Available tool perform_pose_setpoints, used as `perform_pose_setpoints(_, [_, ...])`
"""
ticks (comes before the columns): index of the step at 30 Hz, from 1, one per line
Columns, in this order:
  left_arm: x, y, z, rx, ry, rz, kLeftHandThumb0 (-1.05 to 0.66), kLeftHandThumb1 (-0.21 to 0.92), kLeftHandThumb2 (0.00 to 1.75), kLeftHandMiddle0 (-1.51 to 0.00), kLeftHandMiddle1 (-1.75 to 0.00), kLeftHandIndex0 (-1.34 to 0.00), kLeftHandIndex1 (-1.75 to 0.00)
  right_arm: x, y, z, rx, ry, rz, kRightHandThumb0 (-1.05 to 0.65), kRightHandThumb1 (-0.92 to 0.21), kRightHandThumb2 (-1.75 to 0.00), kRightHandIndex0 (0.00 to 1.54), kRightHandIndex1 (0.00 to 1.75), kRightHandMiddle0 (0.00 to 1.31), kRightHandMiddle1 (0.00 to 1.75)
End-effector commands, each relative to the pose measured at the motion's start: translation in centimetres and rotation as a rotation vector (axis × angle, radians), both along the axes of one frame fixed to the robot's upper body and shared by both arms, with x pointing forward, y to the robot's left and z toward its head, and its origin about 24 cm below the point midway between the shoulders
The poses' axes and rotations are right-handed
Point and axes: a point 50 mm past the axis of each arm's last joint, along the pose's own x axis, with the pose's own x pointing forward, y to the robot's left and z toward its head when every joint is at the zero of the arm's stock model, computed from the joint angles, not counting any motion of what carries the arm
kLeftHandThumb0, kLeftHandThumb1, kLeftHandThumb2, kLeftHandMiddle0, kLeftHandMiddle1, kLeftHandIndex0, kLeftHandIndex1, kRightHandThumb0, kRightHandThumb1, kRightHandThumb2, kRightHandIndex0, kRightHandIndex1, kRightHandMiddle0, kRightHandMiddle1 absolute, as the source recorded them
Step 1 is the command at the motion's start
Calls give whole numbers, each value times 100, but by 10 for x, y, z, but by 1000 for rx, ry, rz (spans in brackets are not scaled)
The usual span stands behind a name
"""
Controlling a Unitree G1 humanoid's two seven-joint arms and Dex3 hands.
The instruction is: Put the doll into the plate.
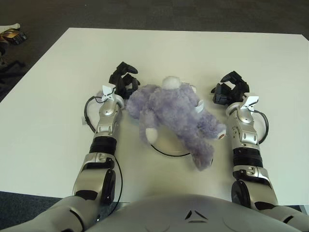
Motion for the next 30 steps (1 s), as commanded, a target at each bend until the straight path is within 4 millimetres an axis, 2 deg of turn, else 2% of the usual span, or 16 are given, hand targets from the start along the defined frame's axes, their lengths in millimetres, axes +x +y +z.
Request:
perform_pose_setpoints(1, [-9,-1,-30,-20,124,-21,-1,19,147,-60,-175,-59,-175,-4,-1,-11,5,53,-2,-1,2,-159,95,142,68,175])
perform_pose_setpoints(30, [-9,-1,-27,-21,94,-5,-1,18,148,-60,-175,-59,-175,-4,0,-11,-10,68,15,-1,-2,-158,89,151,64,175])
